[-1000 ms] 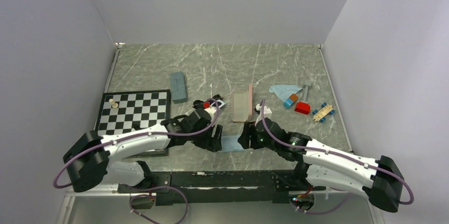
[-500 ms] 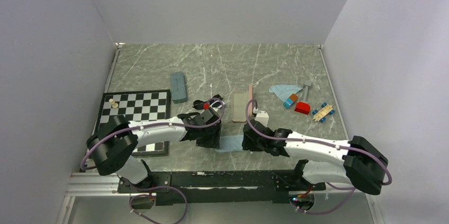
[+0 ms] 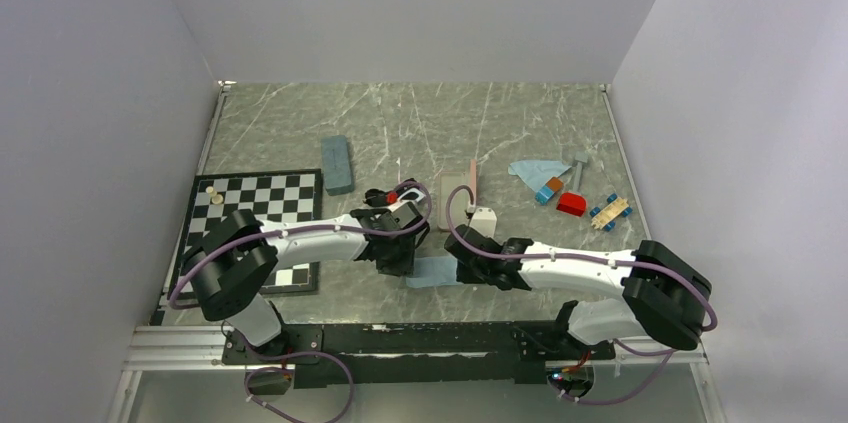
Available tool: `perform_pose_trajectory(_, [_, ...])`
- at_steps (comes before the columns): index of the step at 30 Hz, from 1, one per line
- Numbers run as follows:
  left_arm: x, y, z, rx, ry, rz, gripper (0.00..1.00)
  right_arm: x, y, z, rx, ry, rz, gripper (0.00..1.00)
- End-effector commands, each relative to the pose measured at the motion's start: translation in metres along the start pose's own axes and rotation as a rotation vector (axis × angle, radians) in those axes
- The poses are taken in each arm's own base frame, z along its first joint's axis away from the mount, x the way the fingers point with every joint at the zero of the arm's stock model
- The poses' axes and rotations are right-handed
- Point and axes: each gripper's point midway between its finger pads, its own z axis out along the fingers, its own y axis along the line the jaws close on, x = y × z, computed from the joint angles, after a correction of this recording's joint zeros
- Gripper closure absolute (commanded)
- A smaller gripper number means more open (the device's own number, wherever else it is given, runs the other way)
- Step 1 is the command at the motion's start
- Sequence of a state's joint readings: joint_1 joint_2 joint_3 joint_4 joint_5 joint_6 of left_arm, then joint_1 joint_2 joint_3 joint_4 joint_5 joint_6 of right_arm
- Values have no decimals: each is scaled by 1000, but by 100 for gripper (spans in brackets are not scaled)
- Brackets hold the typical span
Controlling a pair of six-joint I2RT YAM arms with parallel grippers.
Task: Organize the sunglasses
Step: Pick up the folded cleaning cloth from the center of the board.
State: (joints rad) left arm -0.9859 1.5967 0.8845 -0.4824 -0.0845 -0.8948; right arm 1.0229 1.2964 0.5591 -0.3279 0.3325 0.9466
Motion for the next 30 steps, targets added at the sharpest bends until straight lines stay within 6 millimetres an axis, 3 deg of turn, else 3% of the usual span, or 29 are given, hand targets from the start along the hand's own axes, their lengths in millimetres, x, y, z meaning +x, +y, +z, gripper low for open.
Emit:
perform_pose_trajectory(1, [11, 15, 9, -85, 28, -2, 65, -7, 5, -5, 7, -21, 5, 80])
perform_pose_trajectory(16, [17, -8, 24, 2, 95, 44, 75, -7, 11, -3, -16, -33, 0, 85])
perform_pose_trajectory(20, [17, -10, 25, 15, 94, 52, 86, -10, 10, -2, -8, -47, -7, 91])
perform_pose_trajectory(22, [17, -11, 25, 17, 92, 54, 100, -13, 9, -3, -7, -61, -16, 94])
perform_pose_trajectory(25, [16, -11, 23, 17, 92, 53, 100, -17, 13, -5, -34, -81, -51, 100])
perform_pose_trajectory(30, [11, -15, 12, 51, 57, 41, 100, -26, 25, -10, -106, -108, -209, 100])
